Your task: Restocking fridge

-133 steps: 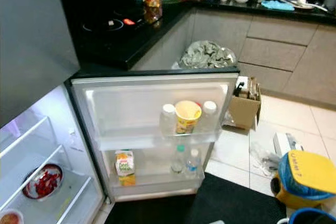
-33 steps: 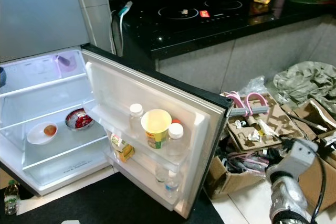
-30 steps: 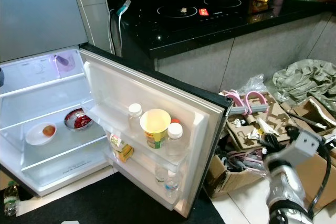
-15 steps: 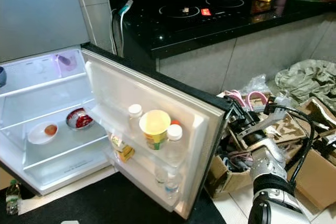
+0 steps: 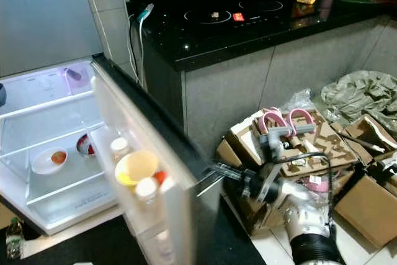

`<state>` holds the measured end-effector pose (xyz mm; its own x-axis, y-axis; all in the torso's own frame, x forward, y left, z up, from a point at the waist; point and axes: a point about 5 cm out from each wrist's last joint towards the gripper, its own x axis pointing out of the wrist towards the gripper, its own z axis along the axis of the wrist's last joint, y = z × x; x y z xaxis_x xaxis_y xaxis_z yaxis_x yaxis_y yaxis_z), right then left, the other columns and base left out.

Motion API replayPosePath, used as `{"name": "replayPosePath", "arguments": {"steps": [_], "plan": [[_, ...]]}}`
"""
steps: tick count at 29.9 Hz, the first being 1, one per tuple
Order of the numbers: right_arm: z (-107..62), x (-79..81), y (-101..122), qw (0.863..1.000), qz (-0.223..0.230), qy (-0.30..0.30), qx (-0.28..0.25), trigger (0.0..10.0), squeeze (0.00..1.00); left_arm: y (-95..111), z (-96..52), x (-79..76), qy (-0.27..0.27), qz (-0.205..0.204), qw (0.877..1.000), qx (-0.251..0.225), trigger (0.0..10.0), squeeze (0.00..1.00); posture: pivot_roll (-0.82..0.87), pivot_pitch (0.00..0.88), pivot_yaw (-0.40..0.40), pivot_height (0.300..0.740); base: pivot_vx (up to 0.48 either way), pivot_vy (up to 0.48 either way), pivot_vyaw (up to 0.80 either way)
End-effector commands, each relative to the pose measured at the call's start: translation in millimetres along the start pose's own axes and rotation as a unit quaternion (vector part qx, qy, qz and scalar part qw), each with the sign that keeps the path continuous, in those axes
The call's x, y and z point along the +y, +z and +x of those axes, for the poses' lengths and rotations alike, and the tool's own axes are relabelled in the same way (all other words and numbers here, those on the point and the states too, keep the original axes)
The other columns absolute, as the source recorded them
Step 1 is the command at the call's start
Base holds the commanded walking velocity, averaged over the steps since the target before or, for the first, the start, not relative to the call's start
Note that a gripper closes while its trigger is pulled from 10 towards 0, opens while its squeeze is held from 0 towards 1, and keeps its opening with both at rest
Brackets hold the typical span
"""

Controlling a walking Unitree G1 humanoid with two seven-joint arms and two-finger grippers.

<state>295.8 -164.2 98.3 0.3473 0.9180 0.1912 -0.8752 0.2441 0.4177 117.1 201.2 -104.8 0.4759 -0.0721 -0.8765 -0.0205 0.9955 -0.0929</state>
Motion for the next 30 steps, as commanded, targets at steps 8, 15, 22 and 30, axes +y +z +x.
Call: {"name": "replayPosePath", "arguments": {"steps": [8,15,22,30], "plan": [[-38.7,-36.3,-37.3,0.953,0.021,-0.298,0.040,10.0,0.00,-12.8,-2.3,-0.1,0.001,-0.003,1.000,0.024,10.0,0.00,-0.04,0.022,0.029,0.740,0.000,0.000,0.00],[-79.7,-24.2,-95.4,0.894,0.067,-0.420,0.142,10.0,0.00,-14.3,-2.6,-0.4,0.002,-0.004,1.000,0.026,10.0,0.00,-0.03,0.024,0.030,0.740,0.000,0.000,0.65],[-111.4,-8.6,-138.0,0.821,0.100,-0.510,0.238,10.0,0.00,-13.7,-2.7,0.6,0.002,-0.003,1.000,0.025,10.0,0.00,-0.03,0.021,0.032,0.740,0.000,0.000,0.76],[-134.6,18.6,-175.1,0.777,0.147,-0.544,0.282,10.0,0.00,-13.5,-2.6,0.2,0.001,-0.002,1.000,0.025,10.0,0.00,-0.03,0.023,0.034,0.740,0.000,0.000,0.75]]}}
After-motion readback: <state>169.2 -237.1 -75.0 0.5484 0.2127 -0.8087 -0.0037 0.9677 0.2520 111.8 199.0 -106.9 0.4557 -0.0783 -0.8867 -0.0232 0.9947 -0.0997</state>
